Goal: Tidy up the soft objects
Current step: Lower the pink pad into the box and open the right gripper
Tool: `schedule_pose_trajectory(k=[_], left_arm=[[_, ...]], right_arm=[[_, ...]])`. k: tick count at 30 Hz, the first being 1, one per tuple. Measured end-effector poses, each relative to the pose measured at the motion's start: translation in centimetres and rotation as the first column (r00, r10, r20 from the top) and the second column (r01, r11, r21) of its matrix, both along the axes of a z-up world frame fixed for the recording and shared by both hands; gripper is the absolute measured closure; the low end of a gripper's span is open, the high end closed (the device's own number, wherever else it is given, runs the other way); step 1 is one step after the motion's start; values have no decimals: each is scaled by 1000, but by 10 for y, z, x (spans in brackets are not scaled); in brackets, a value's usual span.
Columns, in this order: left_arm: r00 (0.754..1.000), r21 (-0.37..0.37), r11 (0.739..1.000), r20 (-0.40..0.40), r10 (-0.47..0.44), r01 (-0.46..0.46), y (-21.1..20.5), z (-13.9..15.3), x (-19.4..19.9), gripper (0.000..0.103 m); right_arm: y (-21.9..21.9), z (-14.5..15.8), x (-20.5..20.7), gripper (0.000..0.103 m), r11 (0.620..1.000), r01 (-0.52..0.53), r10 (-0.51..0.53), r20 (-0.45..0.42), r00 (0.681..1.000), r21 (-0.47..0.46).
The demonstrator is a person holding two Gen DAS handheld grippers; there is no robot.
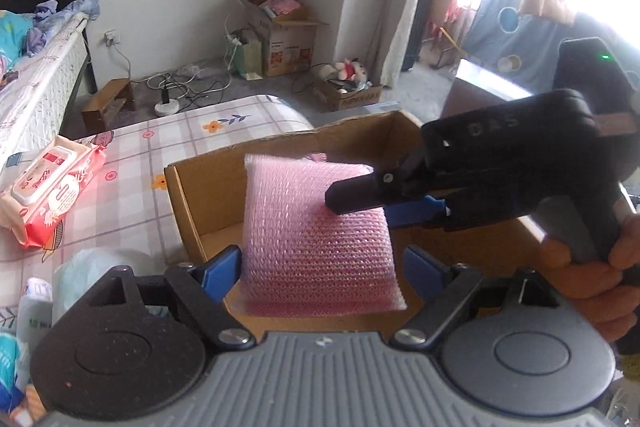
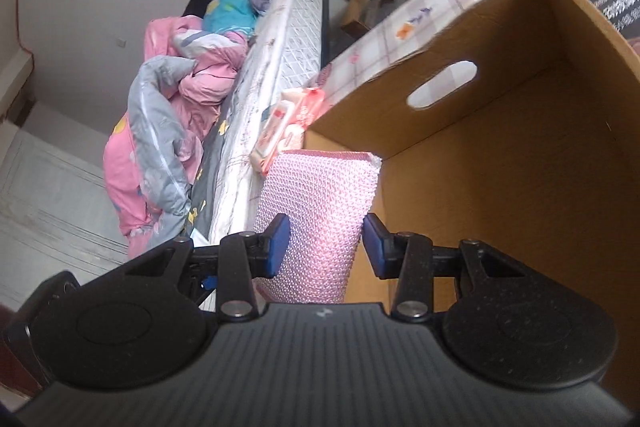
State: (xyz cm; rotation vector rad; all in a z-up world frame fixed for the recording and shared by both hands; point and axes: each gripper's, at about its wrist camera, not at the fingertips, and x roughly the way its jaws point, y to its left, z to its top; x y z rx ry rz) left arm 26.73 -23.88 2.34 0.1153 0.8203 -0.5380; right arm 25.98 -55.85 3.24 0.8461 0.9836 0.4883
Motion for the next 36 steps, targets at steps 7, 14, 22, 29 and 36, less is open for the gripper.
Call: schedule_pose_trajectory(k=[7, 14, 22, 29, 36], left_arm=[[998, 2, 998, -7, 69, -69, 23, -2, 26, 14], [993, -16, 993, 38, 116, -115, 71, 21, 2, 14], [981, -48, 982, 54, 187, -185, 123, 26, -32, 13], [971, -78, 969, 41, 237, -233, 160, 14, -55, 11], [960, -85, 958, 27, 278, -275, 183, 1, -73, 11]], right_arm=[[10, -70, 65, 64, 991, -18, 1, -122, 993, -135], [27, -78, 57, 60, 973, -57, 30, -126, 992, -222], [48, -93, 66, 57, 939, -115, 61, -170, 983, -325], [92, -86, 90, 64, 875, -214, 205, -70, 976, -434], [115, -74, 96, 65, 798, -301, 351, -4, 936, -521]])
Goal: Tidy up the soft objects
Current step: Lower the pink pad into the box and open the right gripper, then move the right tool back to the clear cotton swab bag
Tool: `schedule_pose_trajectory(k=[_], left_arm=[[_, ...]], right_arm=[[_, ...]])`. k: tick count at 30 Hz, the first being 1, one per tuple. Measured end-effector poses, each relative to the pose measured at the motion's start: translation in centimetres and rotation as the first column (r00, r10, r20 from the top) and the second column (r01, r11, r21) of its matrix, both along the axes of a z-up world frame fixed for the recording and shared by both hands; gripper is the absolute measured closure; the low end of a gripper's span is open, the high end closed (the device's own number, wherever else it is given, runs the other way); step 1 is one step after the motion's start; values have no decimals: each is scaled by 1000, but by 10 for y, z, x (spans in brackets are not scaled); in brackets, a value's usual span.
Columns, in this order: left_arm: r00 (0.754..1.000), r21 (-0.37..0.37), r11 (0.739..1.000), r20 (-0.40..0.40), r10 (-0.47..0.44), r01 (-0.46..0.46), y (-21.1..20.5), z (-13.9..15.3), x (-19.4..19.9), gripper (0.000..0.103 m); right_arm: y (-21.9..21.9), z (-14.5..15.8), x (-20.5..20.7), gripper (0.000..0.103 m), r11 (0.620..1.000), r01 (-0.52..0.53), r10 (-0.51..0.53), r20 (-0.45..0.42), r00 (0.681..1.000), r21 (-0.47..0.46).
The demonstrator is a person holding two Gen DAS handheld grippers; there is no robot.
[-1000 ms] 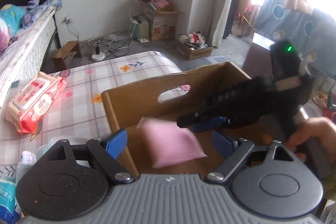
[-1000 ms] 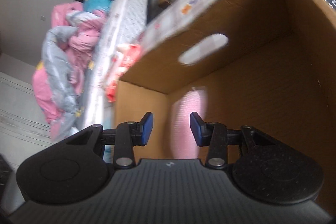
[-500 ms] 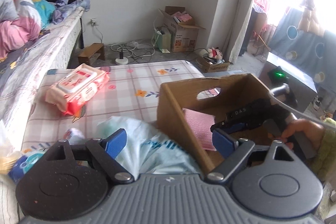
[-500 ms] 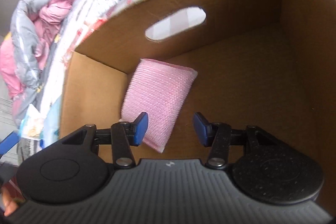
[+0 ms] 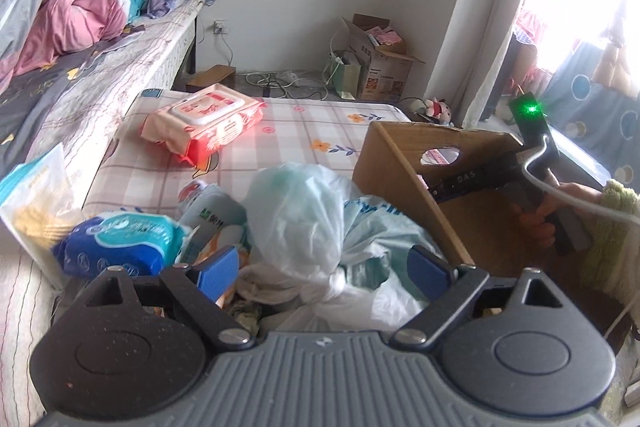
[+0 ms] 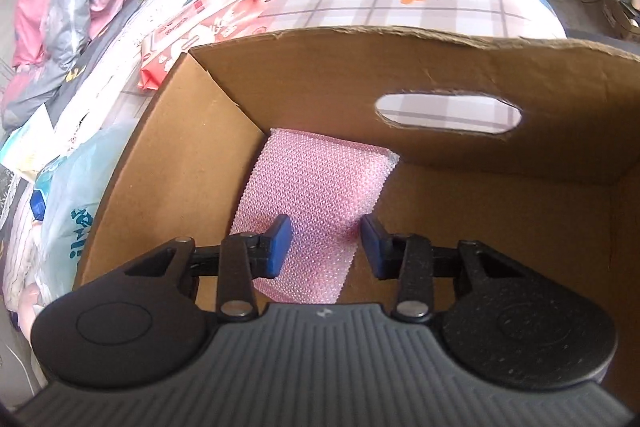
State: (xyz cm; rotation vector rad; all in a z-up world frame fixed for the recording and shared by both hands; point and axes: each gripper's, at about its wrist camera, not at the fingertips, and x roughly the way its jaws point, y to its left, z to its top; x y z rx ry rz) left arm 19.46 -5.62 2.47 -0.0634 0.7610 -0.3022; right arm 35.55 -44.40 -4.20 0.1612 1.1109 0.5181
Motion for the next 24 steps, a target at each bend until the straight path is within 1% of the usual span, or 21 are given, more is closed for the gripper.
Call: schedule_pose_trajectory(k=[4, 9, 15, 16, 19, 24], left_arm=[[1000, 6, 1000, -13, -4, 4, 6, -5, -7, 10], [1000, 37, 999, 11, 24, -25, 14, -5, -25, 8], [996, 55, 995, 39, 79, -81, 33, -1, -50, 7], [995, 58, 994, 46, 91, -94, 38, 1, -55, 7], [991, 65, 990, 63, 121, -125, 49, 3, -68, 7], [983, 54, 984, 79, 165, -170, 67, 6, -88, 6]], right_arm=[[3, -4, 7, 63, 1000, -9, 9, 9, 1000, 13], [-3, -3, 5, 59, 1000, 8, -8, 3, 1000, 26], [-15, 6, -8, 44, 996, 77, -77, 15, 997, 45], [-16, 10, -10, 42, 995, 87, -88, 21, 996, 48], [-23, 26, -21, 41, 991, 118, -121, 48, 991, 60], [-34, 77, -57, 40, 981, 160, -175, 141, 975, 107]])
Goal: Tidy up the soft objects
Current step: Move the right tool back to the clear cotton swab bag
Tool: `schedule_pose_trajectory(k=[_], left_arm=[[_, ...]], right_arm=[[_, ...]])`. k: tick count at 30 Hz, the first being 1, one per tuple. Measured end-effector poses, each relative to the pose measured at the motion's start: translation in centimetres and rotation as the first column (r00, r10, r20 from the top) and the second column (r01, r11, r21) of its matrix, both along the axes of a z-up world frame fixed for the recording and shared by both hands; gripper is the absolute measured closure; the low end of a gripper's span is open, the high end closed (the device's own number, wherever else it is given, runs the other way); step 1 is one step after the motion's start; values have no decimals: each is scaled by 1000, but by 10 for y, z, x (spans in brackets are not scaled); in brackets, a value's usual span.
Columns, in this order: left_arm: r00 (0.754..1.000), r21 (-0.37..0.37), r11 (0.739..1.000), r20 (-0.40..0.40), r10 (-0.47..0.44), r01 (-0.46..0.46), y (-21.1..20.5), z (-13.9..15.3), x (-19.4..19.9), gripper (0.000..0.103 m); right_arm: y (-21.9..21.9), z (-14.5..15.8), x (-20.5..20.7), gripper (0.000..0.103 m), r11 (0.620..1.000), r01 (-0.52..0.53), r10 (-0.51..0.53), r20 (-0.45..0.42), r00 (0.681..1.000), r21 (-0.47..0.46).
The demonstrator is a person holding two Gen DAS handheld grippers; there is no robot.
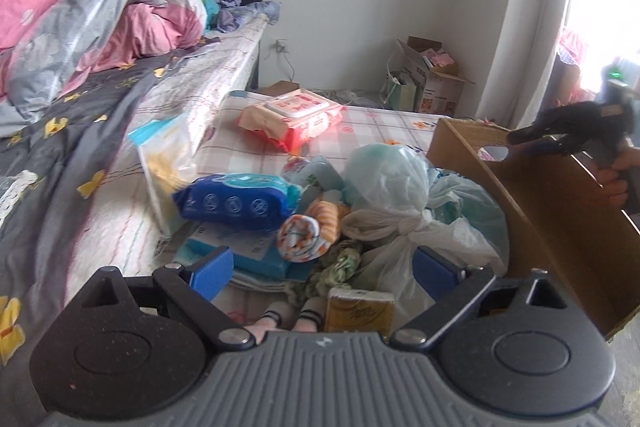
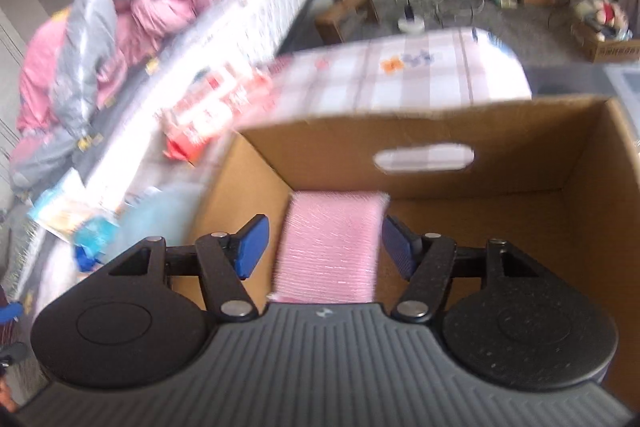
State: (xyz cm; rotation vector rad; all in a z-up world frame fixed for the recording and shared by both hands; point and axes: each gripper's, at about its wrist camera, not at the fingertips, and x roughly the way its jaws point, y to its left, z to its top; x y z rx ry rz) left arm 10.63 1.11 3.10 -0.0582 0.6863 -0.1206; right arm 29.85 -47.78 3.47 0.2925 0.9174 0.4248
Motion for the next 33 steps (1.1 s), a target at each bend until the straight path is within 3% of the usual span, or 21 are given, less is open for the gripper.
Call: schedule_pose_trajectory(k=[6, 12, 22, 33], left_arm=[[999, -10, 999, 13, 32, -32, 15, -3, -21, 6], [999, -23, 999, -9, 42, -42, 27, -13, -36, 6], [995, -25, 996, -64, 80, -82, 51, -27, -53, 6], [992, -93, 989, -59, 110, -115, 69, -24, -36, 6]], right_arm=[[14, 55, -53, 39, 998, -27, 22, 84, 996, 62], [61, 78, -98, 39, 987, -95, 90, 44, 995, 131], [160, 70, -158, 39, 925, -240, 251, 2, 968, 294], [228, 58, -153, 39, 916, -337, 357, -63, 932, 216]])
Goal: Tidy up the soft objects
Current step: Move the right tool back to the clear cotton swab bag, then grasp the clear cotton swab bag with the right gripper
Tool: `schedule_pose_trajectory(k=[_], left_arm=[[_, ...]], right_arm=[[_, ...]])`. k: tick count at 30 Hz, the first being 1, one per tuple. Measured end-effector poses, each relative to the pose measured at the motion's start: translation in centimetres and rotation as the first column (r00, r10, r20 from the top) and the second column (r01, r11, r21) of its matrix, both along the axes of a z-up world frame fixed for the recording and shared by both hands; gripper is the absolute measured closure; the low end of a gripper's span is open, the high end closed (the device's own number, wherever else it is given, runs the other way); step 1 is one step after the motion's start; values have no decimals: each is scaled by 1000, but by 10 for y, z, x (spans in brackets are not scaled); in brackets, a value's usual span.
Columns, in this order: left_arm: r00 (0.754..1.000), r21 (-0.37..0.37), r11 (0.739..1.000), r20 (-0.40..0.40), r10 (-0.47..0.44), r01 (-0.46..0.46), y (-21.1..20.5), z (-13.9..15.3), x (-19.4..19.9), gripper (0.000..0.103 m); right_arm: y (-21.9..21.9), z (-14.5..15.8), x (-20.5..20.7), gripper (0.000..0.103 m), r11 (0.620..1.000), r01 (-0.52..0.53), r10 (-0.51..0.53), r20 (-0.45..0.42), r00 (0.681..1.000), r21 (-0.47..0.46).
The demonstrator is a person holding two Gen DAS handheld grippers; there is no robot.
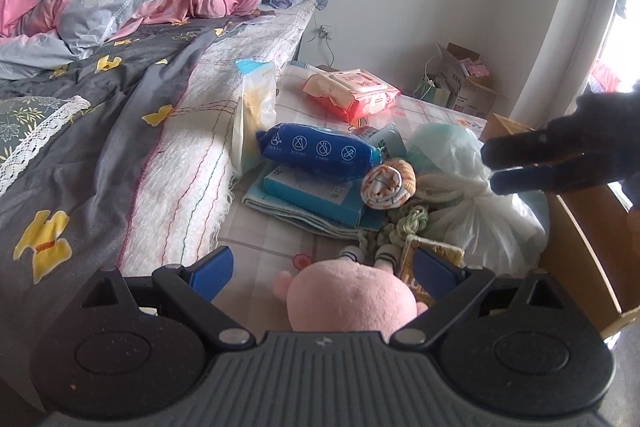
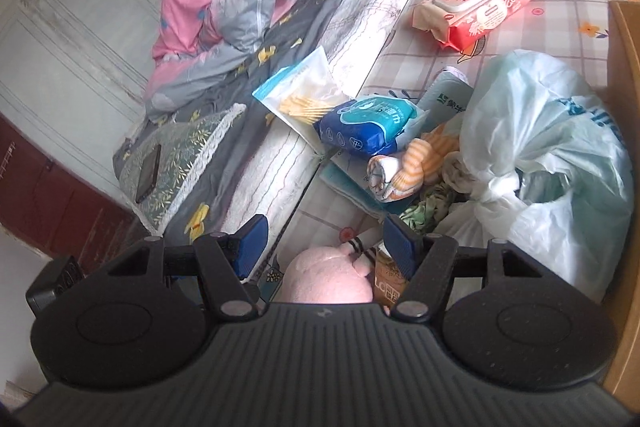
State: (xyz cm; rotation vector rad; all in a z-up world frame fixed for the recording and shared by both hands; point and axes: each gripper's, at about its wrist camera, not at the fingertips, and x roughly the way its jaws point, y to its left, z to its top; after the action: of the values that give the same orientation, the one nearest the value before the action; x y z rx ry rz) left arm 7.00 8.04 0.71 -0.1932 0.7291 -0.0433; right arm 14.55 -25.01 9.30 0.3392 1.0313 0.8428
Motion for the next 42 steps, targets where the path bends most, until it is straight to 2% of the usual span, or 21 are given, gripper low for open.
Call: schedule_pose_trajectory(k=[6, 9, 12, 16, 19, 22, 25, 28, 31, 34, 36, 38, 42], left_arm=[[1000, -24, 1000, 10, -3, 3, 1, 0, 25, 7], [999, 11, 1000, 47, 26, -27, 4, 5, 39, 8], [992, 64, 995, 104, 74, -81, 13, 13, 58, 11], [983, 146, 979, 136, 122, -142, 23, 14, 91, 27], [982, 186, 969, 127, 141, -163, 29, 6, 119, 36], [985, 165, 973, 91, 146, -160, 36, -4, 141, 44], [986, 155, 974, 64, 155, -164, 41, -15, 156, 49], [985, 149, 974, 40, 165, -169, 45, -23, 166, 64], [983, 155, 971, 34, 179, -182, 47, -27, 171, 77], [980, 136, 970, 44, 196, -200, 53, -27, 172, 81], [978, 113, 972, 48, 202, -206, 54, -25, 172, 83], [977, 109, 972, 60, 204, -209, 53, -20, 170, 85], [973, 120, 969, 112, 201, -214, 48, 1, 158, 88]], right_arm=[[15, -3, 19, 39, 998, -32, 32, -3, 999, -45], [23, -3, 35, 39, 998, -46, 45, -11, 999, -49], [36, 6, 57, 39, 997, -72, 73, 26, 997, -36], [69, 15, 98, 39, 989, -148, 149, 107, 983, -17], [105, 7, 145, 39, 974, -227, 225, 113, 968, 9], [140, -12, 187, 39, 957, -288, 285, 105, 953, 19], [167, -36, 222, 33, 946, -320, 316, 79, 945, 46], [185, -61, 246, 25, 936, -335, 336, 10, 942, 108], [196, -81, 253, 23, 925, -337, 350, -45, 936, 174], [206, -90, 252, 23, 919, -333, 356, -77, 931, 212], [209, -92, 250, 27, 916, -329, 357, -93, 930, 231], [210, -88, 246, 35, 909, -331, 364, -95, 927, 252], [207, -66, 235, 37, 903, -340, 361, -36, 932, 263]])
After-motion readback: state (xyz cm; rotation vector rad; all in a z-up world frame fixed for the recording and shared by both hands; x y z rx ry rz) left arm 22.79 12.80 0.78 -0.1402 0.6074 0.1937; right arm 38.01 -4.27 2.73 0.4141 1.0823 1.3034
